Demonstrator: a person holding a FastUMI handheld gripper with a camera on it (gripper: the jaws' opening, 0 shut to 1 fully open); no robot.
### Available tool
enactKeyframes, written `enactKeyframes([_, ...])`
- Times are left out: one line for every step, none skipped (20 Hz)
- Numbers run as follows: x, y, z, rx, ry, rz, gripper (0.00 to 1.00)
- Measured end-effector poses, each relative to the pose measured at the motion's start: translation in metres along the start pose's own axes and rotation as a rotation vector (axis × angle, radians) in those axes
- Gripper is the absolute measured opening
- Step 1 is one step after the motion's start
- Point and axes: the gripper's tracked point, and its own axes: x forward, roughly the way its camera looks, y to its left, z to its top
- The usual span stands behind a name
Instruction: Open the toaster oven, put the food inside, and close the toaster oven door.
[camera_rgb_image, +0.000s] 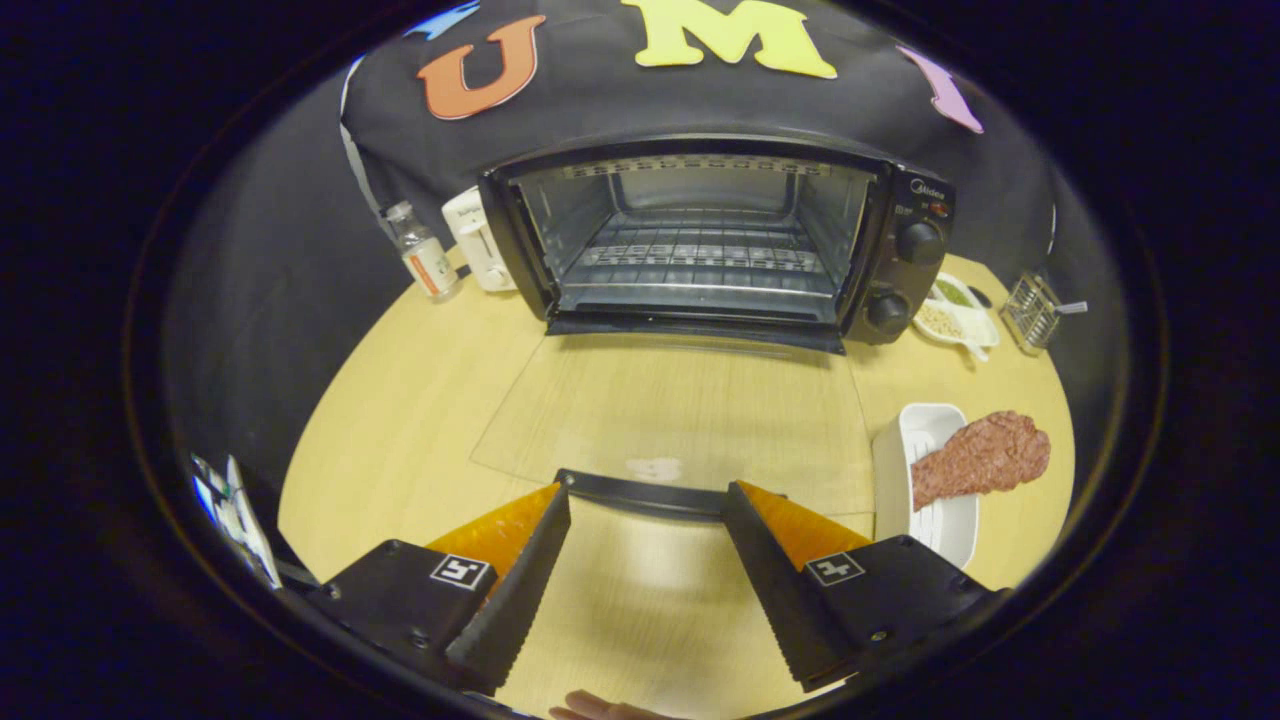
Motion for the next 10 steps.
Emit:
enactKeyframes([-0.01, -0.005, 0.005, 0.003, -0.009, 0.007, 0.99])
enactKeyframes([-0.02, -0.012, 0.01, 0.002, -0.023, 0.009, 0.99])
enactKeyframes([-0.029, -0.02, 0.016, 0.007, -0.04, 0.01, 0.99])
enactKeyframes([-0.037, -0.029, 0.02, 0.012, -0.049, 0.009, 0.99])
enactKeyframes([-0.047, -0.039, 0.026, 0.02, -0.059, 0.01, 0.99])
enactKeyframes([-0.054, -0.051, 0.031, 0.028, -0.071, 0.007, 0.99])
enactKeyframes([-0.061, -0.064, 0.036, 0.036, -0.083, -0.003, 0.99])
enactKeyframes([-0.068, -0.079, 0.04, 0.044, -0.093, -0.016, 0.99])
enactKeyframes([-0.072, -0.096, 0.043, 0.051, -0.1, -0.032, 0.99])
enactKeyframes([-0.075, -0.113, 0.043, 0.056, -0.102, -0.05, 0.99])
